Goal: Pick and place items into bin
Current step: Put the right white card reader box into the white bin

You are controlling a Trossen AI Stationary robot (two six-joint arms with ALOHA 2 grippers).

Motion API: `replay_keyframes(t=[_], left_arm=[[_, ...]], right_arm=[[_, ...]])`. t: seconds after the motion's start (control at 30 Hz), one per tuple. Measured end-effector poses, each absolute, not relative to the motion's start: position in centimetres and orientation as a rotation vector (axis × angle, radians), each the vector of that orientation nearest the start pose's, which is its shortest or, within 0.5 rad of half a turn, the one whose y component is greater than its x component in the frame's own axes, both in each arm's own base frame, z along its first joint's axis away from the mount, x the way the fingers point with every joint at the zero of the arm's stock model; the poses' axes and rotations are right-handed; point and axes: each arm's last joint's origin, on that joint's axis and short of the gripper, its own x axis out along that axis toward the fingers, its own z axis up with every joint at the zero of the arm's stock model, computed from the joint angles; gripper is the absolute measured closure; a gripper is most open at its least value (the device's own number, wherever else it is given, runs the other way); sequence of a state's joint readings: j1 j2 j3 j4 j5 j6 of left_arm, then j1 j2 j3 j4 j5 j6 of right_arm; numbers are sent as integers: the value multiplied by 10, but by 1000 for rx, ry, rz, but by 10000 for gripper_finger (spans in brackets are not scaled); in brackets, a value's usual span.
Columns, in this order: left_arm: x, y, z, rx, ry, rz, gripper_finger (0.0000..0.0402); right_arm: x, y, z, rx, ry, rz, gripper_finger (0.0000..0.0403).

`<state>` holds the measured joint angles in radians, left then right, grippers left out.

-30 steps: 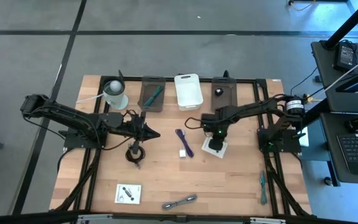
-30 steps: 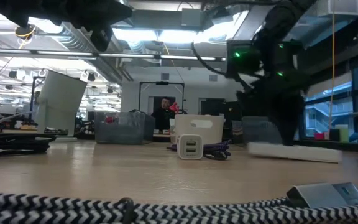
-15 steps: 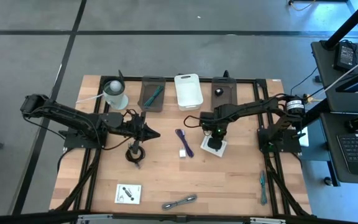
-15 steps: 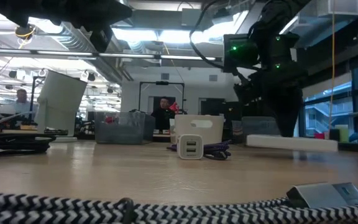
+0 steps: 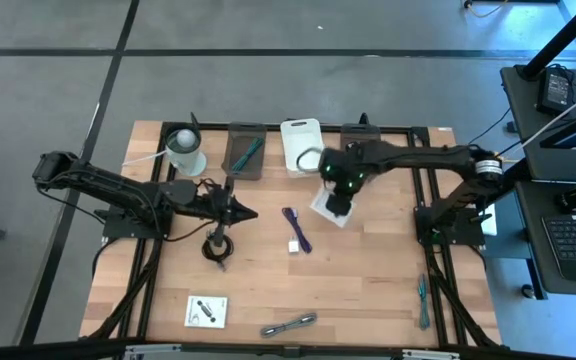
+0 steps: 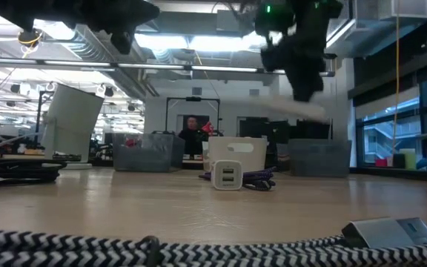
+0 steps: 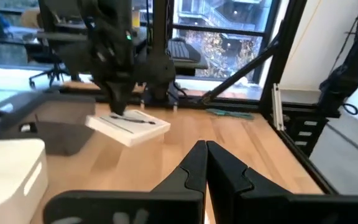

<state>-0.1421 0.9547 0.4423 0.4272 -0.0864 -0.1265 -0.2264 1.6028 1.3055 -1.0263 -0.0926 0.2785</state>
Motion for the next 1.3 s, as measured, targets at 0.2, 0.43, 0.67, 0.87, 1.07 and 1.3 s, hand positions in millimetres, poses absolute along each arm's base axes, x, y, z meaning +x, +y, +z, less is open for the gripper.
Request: replay_keyframes(t=[0.2,0.43,0.67,0.87,1.07,1.3], left_arm=[[200,-26,251,-114,39,-54,398],[185,-20,260,-63,25,-33,398],[169,-11,263,-60,56,8,398],[161,-9,262,8,87,15,398],[154,-9,267,38,55,2,398],[143,-9,270,73,51,-24,399]], right_arm=[[289,-84,316,476,1059,-437,403],[300,-110,364,490,807,-493,403],[317,-158,363,566,719,-625,403],[335,-201,328,658,766,-730,403],[353,-231,291,722,839,-793,403],[366,-245,250,784,1021,-841,403]])
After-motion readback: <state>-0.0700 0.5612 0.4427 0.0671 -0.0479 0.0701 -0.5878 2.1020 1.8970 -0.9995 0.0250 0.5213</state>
